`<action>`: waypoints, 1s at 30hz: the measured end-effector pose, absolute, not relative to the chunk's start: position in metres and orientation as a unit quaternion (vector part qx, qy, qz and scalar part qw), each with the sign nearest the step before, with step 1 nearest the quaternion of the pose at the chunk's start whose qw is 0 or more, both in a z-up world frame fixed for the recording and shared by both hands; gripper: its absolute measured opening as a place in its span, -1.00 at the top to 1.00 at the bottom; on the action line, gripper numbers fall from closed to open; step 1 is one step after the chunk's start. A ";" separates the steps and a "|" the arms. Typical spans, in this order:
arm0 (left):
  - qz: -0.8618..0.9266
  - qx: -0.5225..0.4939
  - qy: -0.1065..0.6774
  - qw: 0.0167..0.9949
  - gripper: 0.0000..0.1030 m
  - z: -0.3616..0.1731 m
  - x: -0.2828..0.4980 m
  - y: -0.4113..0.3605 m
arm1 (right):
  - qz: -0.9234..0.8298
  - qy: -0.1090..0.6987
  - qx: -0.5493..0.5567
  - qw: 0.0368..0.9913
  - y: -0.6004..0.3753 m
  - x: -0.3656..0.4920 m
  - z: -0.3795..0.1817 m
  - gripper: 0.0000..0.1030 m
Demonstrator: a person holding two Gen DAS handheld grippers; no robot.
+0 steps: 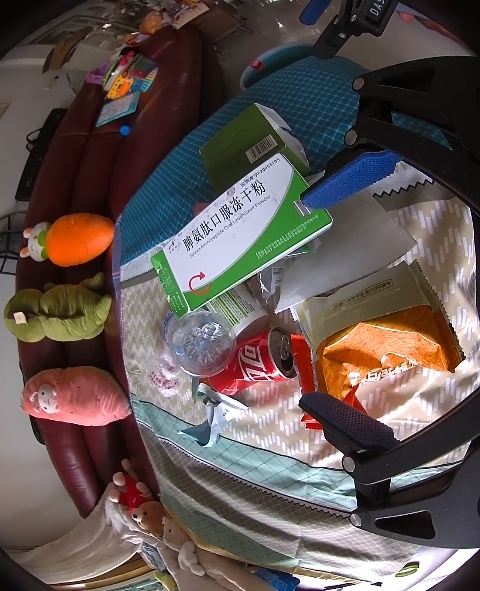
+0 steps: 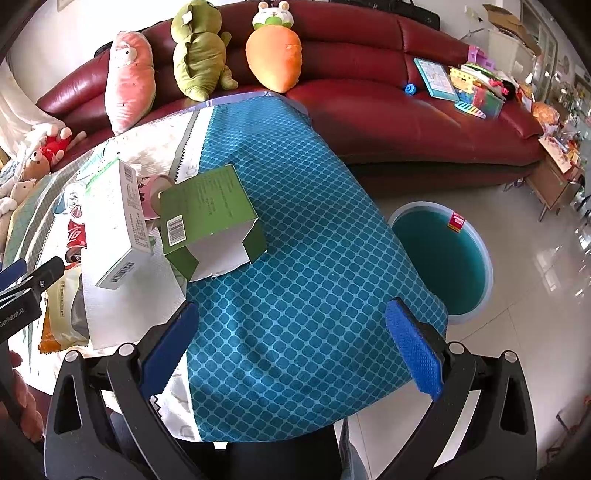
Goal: Collect trash
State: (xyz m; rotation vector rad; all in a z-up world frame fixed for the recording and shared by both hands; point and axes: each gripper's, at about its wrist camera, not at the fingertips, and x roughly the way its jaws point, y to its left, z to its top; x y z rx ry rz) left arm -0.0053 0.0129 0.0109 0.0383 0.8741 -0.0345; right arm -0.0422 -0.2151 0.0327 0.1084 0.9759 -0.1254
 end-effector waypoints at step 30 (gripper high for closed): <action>-0.023 0.013 0.435 0.900 -0.93 0.001 0.004 0.017 | -0.065 0.489 0.046 0.868 -0.215 -0.034 0.012 -0.88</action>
